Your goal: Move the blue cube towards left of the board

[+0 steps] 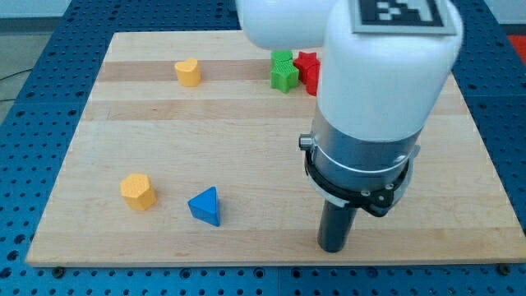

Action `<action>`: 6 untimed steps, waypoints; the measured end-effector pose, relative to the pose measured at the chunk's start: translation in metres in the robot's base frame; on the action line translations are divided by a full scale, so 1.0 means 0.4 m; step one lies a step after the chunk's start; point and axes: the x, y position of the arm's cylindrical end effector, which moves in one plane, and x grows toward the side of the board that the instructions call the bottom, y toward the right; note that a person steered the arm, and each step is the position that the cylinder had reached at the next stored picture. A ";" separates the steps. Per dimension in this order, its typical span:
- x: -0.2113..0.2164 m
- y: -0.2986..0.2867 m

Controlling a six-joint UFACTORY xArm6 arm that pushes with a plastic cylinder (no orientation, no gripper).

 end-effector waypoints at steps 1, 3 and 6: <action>-0.058 0.184; -0.144 0.296; -0.145 0.262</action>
